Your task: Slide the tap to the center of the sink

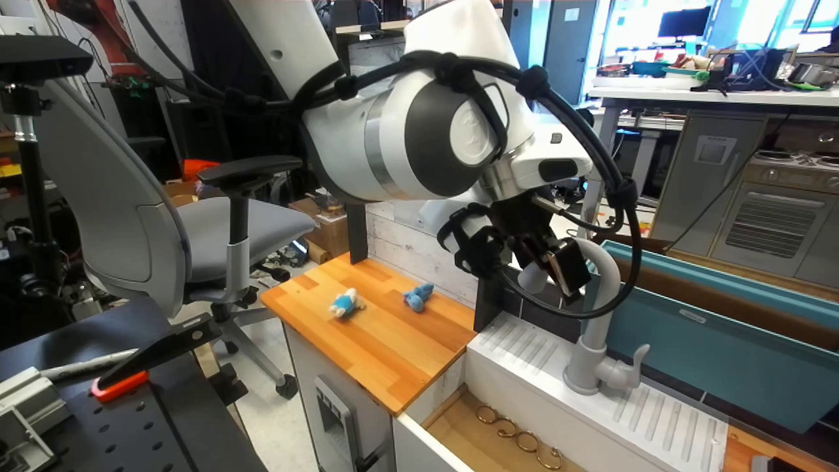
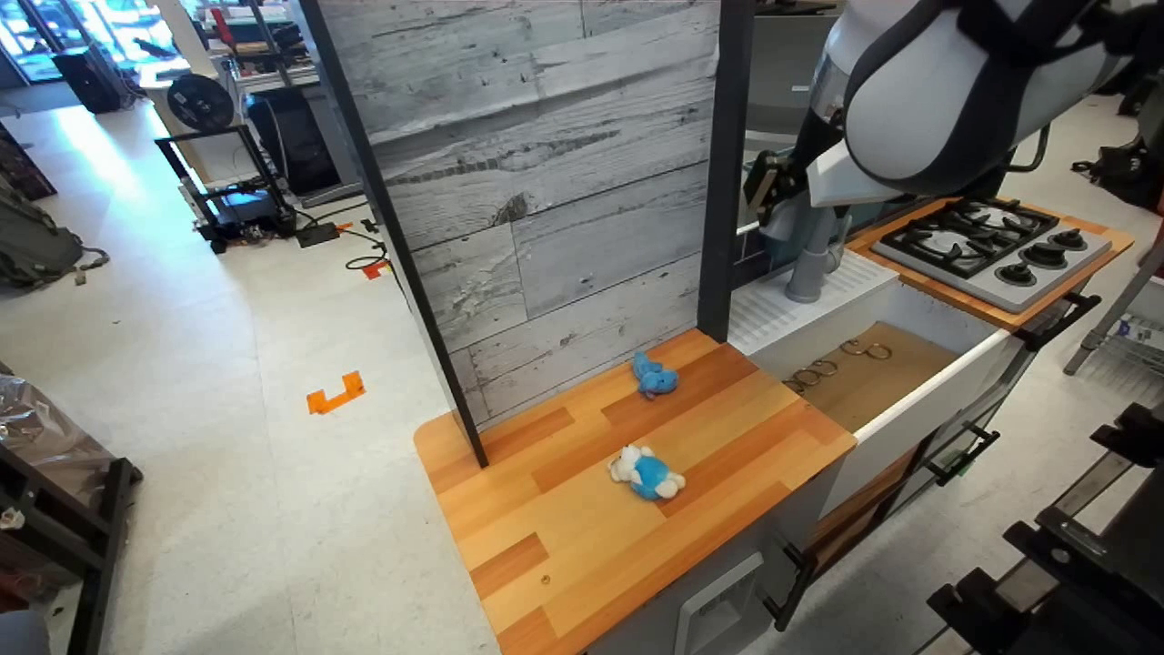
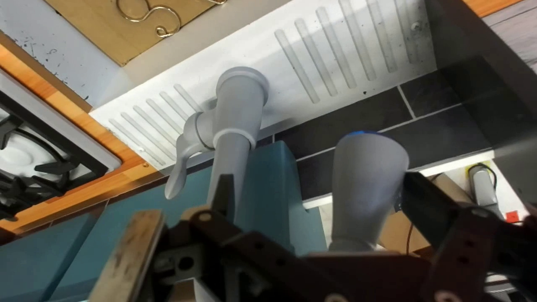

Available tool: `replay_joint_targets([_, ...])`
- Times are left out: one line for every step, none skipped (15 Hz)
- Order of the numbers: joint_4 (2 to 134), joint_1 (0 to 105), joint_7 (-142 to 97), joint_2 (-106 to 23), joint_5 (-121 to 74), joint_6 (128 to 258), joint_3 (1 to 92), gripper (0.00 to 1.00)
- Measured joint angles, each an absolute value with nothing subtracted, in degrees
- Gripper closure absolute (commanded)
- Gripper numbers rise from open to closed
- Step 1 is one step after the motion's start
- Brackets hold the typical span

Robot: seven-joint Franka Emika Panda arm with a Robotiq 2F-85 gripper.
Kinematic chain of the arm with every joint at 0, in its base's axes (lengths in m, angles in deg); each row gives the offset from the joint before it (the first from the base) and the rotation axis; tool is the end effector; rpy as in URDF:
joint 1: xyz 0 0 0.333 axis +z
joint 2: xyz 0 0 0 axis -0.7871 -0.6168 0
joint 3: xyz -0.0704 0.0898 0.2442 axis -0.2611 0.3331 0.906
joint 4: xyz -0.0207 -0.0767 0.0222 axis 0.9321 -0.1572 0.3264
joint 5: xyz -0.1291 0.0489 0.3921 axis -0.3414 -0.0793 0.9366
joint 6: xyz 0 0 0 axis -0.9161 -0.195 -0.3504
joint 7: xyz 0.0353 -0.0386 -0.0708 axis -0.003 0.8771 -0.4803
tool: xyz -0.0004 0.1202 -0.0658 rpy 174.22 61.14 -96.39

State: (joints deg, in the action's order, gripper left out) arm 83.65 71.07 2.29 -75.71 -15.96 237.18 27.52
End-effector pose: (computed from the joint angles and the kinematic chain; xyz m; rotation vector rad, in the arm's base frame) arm 0.6340 -0.0559 0.0332 2.8301 -0.6479 0.6792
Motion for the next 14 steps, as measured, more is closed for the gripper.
replay_joint_targets([84.91,71.83,2.29,-75.24,-15.52,237.75,26.9,0.0])
replay_joint_targets([86.32,72.48,2.28,-74.62,-15.28,237.86,26.41,0.0])
replay_joint_targets([88.04,73.15,2.28,-73.83,-15.12,237.88,25.9,0.0])
replay_joint_targets([90.05,73.82,2.25,-72.86,-15.05,237.88,25.27,0.0])
replay_joint_targets([92.16,74.39,2.16,-71.81,-15.03,237.88,24.65,0.0])
replay_joint_targets([94.41,74.85,1.94,-70.77,-15.03,237.87,23.82,0.0])
replay_joint_targets([96.66,75.02,1.66,-69.99,-15.02,237.84,22.46,0.0])
replay_joint_targets([98.57,74.96,1.29,-69.61,-15.02,237.84,20.69,0.0])
replay_joint_targets([99.96,74.78,0.84,-69.37,-15.02,237.84,18.95,0.0])
replay_joint_targets([101.12,74.62,0.23,-68.99,-15.02,237.76,17.31,0.0])
replay_joint_targets([102.32,74.57,-0.37,-68.51,-15.02,237.64,15.64,0.0])
replay_joint_targets([103.29,74.43,-0.99,-68.1,-15.02,237.55,13.92,0.0])
replay_joint_targets([104.06,74.11,-1.87,-67.55,-15.02,237.17,12.56,0.0])
replay_joint_targets([104.67,73.63,-3.07,-66.74,-15.05,236.15,11.77,0.0])
